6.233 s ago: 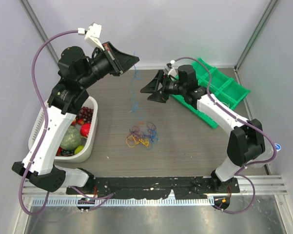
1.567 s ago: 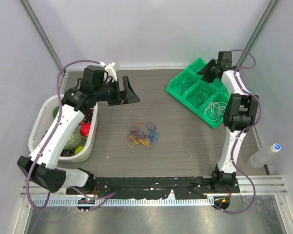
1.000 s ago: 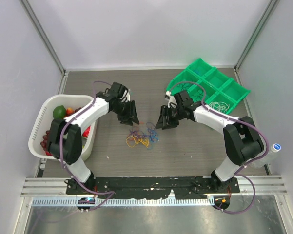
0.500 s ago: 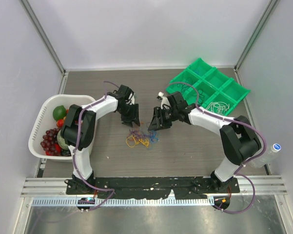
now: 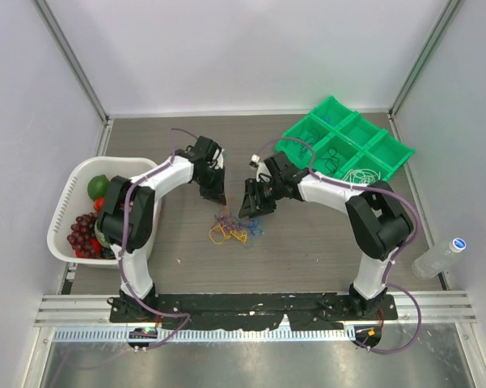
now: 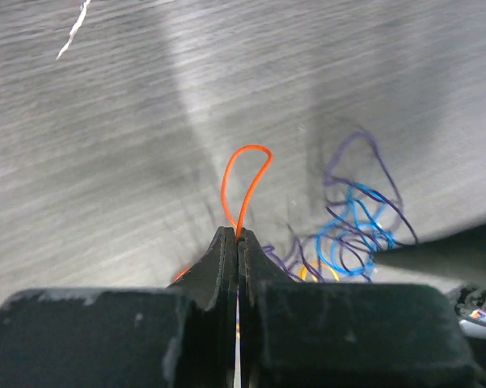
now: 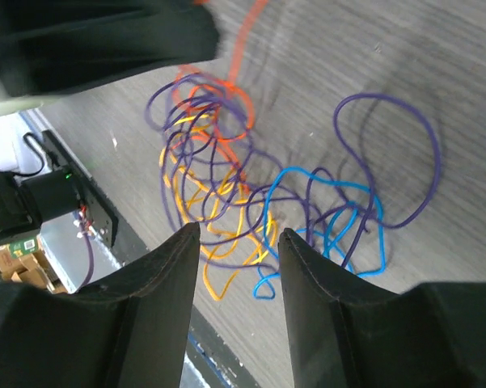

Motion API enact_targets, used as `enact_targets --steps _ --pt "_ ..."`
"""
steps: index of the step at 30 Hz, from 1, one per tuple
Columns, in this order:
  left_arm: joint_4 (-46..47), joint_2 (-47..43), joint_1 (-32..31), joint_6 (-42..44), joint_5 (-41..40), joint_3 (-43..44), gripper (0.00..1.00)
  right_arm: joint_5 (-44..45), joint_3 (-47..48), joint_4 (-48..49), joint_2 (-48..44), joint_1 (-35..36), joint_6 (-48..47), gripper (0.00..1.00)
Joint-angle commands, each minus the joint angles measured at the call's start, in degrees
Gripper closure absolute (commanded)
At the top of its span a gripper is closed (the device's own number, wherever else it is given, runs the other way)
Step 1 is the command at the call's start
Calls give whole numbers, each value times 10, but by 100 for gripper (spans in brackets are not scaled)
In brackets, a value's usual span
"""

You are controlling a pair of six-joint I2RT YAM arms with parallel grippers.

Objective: Untangle the cables

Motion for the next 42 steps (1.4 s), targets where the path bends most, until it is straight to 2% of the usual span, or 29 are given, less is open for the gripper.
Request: enact_targets --steps 1,6,11,19,23,27,32,35,38,42 --pt "-28 -121 -2 -13 -9 29 100 37 32 -19 33 8 5 52" --pt "-34 -239 -3 -54 -11 49 100 72 48 -41 61 8 -6 53" --pt "-33 -334 -3 -70 -33 113 100 72 51 -50 89 8 2 58" --pt "80 -435 -3 -63 -30 219 100 77 65 -65 105 7 0 61" --pt "102 -435 -3 -58 -18 273 100 78 74 -77 91 5 -14 60" --pt "94 -422 -2 -63 -8 284 100 61 94 -88 33 0 -40 55" --pt "108 -418 -3 -72 -5 271 100 47 123 -82 -51 1 -96 38" --pt "112 -410 -3 -82 2 275 100 29 135 -60 -104 1 -109 33" --pt "100 -403 -3 -94 -2 273 100 54 146 -38 -147 -4 -92 29" --pt "82 -394 -3 -104 0 258 100 8 148 41 -175 -38 -12 29"
